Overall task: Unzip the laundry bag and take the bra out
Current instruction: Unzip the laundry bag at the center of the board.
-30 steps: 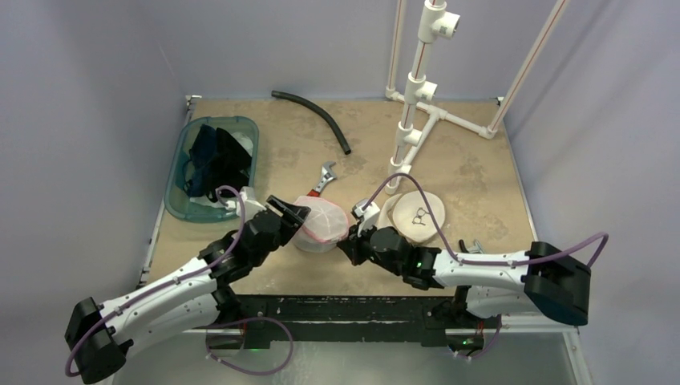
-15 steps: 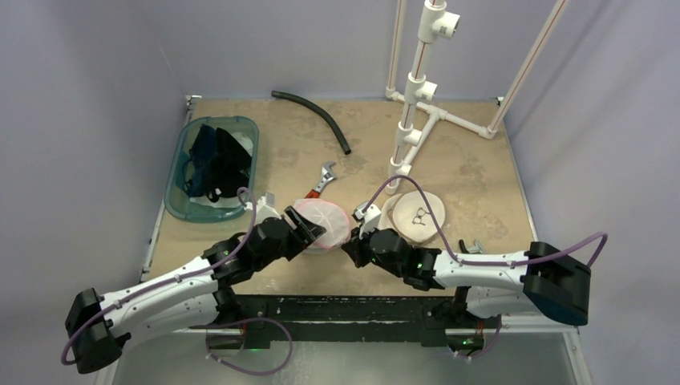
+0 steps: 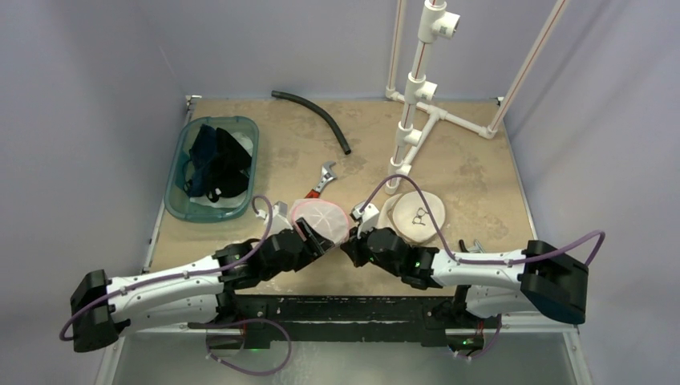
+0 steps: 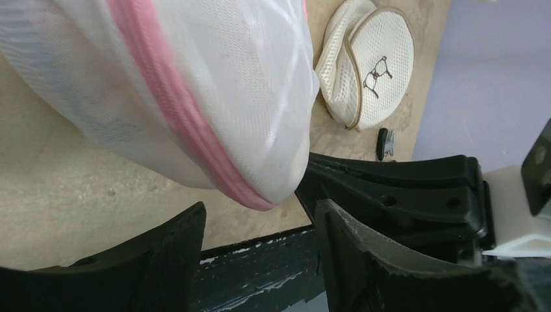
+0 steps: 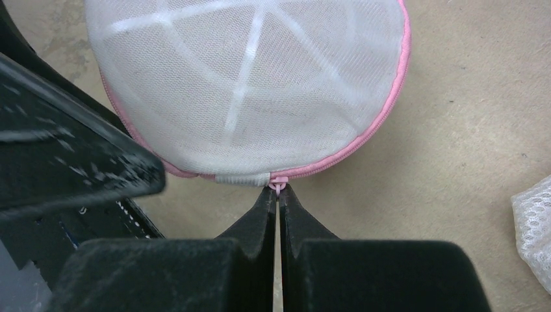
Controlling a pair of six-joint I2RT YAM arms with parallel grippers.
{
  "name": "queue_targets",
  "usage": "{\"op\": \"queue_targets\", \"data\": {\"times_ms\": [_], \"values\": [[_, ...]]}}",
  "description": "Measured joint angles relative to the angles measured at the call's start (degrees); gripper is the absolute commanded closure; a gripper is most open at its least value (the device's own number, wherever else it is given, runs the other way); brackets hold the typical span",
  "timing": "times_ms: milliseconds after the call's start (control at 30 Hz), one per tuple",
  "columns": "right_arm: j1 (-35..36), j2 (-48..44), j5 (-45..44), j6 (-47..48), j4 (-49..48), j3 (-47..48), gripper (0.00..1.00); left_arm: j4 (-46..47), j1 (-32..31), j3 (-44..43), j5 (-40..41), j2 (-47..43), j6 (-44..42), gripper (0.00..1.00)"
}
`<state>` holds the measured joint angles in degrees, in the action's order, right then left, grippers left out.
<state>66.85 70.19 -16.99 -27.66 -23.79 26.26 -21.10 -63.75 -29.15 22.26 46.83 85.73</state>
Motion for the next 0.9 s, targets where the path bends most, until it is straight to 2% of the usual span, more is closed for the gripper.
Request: {"op": "queue_targets", "data": {"times_ms": [100, 300, 433, 467, 633, 900], "values": [[0.00, 0.04, 0.00, 0.07, 0.00, 0.22, 1.00, 3.43, -1.81, 0.02, 1.70, 4.26, 0.96, 0.49], [0.00, -0.22, 0.02, 0.09, 0.83, 0.63, 1.00, 8.39, -2.08, 0.42, 6.32, 7.34, 3.32, 0.66], [0.00, -1.42, 0.00, 0.13, 1.62, 0.63, 1.00, 9.84, -2.08, 0.81, 8.61, 8.48, 3.93, 0.95], [0.00, -1.90, 0.00, 0.22, 1.77, 0.63, 1.00, 10.08, -2.08, 0.87, 9.05, 8.81, 4.11, 1.00], [0.00, -3.45, -0.09, 0.37, 3.41, 0.63, 1.00, 10.38, -2.32, 1.25, 10.69, 7.76, 4.70, 1.00], [0.26, -7.41, -1.60, -0.33, 5.01, 0.63, 1.00, 8.00, -1.40, 1.97, 12.22, -1.66, 2.25, 1.00]]}}
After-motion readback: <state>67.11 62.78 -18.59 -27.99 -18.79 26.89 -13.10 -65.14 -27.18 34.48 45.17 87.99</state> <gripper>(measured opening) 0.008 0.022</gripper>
